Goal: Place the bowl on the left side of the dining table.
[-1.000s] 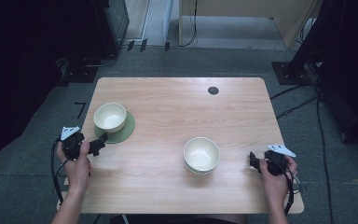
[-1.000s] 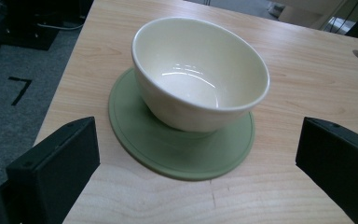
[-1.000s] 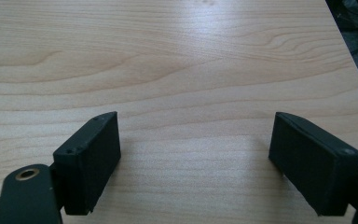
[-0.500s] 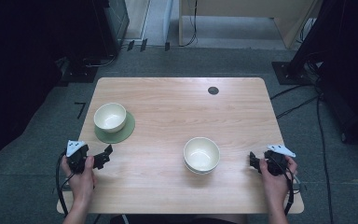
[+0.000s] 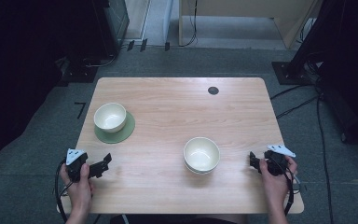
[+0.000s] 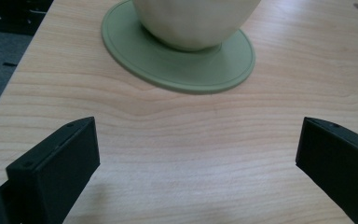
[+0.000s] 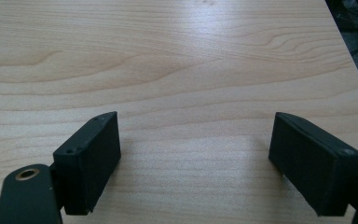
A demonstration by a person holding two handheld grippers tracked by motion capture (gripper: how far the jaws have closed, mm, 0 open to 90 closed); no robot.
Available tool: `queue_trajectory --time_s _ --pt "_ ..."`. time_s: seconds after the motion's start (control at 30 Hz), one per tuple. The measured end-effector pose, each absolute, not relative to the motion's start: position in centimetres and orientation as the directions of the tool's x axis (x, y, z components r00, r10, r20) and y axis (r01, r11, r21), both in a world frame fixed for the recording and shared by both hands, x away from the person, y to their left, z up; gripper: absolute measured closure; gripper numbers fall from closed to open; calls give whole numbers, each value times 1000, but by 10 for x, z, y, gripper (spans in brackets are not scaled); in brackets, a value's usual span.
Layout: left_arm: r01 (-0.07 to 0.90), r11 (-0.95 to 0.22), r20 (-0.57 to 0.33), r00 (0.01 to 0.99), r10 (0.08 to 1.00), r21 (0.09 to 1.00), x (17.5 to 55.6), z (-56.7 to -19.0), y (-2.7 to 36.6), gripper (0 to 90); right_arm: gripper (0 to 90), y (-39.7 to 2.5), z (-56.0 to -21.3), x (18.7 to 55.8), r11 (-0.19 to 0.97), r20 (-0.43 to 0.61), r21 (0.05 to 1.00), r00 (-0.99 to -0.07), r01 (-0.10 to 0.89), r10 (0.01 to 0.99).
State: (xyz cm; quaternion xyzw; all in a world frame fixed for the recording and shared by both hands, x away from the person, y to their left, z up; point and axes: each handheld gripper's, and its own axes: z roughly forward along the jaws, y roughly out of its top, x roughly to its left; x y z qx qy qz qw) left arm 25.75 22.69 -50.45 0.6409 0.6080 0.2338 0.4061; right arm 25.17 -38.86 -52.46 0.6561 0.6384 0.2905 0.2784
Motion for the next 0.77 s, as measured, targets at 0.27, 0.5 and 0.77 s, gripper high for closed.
queue_trajectory --time_s 0.27,0.5,0.77 --pt "615 34 -128 109 986 788 249 -511 244 0 163 -389 -525 252 -30 26 736 16 676 1000" --pt "654 -8 -87 113 990 756 247 -515 250 0 163 -388 -525 251 -33 26 736 21 676 999" --pt "694 -64 -31 124 992 717 252 -519 242 0 163 -388 -525 251 -33 26 736 21 676 999"
